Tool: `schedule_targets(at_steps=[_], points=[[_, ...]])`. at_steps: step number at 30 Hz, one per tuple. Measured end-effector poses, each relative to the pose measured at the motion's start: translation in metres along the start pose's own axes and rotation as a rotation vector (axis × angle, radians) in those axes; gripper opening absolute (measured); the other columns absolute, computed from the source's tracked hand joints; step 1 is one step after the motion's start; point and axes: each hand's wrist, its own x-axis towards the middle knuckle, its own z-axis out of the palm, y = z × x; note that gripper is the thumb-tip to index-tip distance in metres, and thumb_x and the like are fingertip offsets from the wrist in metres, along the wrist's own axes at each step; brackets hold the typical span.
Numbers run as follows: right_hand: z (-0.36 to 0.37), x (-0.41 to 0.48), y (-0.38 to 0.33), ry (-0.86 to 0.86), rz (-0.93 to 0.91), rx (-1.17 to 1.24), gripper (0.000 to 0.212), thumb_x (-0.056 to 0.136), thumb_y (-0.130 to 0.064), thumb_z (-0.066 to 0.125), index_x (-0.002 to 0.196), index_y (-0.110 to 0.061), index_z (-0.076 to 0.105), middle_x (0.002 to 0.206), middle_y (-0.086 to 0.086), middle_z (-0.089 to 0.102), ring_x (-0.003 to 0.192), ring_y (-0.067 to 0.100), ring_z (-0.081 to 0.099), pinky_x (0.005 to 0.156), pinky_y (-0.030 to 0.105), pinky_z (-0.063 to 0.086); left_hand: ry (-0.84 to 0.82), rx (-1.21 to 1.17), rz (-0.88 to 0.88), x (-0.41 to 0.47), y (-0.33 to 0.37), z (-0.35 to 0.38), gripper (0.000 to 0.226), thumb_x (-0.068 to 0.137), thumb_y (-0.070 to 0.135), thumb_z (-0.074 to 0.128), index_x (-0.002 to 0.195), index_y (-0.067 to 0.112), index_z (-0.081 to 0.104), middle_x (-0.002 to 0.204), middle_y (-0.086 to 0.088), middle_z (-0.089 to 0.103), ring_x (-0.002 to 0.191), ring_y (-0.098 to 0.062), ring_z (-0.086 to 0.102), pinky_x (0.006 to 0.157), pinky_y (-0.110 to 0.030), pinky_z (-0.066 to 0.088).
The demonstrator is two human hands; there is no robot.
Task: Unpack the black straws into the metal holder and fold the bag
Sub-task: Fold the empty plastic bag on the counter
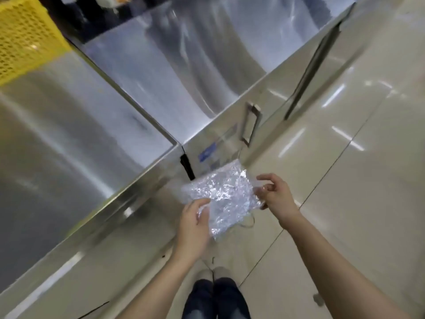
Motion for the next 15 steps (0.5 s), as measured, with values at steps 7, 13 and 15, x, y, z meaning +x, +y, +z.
schedule_targets(at_steps=[7,13,15], points=[[0.031,0.078,0.131,0.037,0.026,-0.187,0.037,0.085,-0.003,0.048,0.117,-0.021,0.058,0.067,0.006,0.059,0.058,0.022,0.055,0.055,0.033,0.050,-0.270,0.404,-0.187,0.082,-0.120,0.080,0.051,0.090,0.027,0.054,0.137,0.016,0.039,0.142,-0.008,0.030,0.124,-0.026,0.043,0.105,-0.033,0.035],[0.075,0.158,0.249,0.032,-0.042,-0.540,0.045,0.088,-0.005,0.042,0.130,-0.018,0.050,0.110,0.017,0.066,0.102,0.034,0.058,0.080,0.035,0.043,-0.375,0.898,-0.025,0.149,-0.232,0.153,0.051,0.094,0.031,0.044,0.139,0.013,0.028,0.136,-0.010,0.034,0.127,-0.025,0.035,0.103,-0.032,0.028],[0.091,0.188,0.276,-0.046,-0.076,-0.666,0.047,0.087,-0.004,0.039,0.132,-0.017,0.046,0.118,0.015,0.061,0.108,0.034,0.055,0.083,0.037,0.045,-0.350,1.131,0.079,0.175,-0.257,0.167,0.049,0.095,0.035,0.038,0.137,0.011,0.028,0.135,-0.007,0.037,0.126,-0.023,0.037,0.102,-0.032,0.027]])
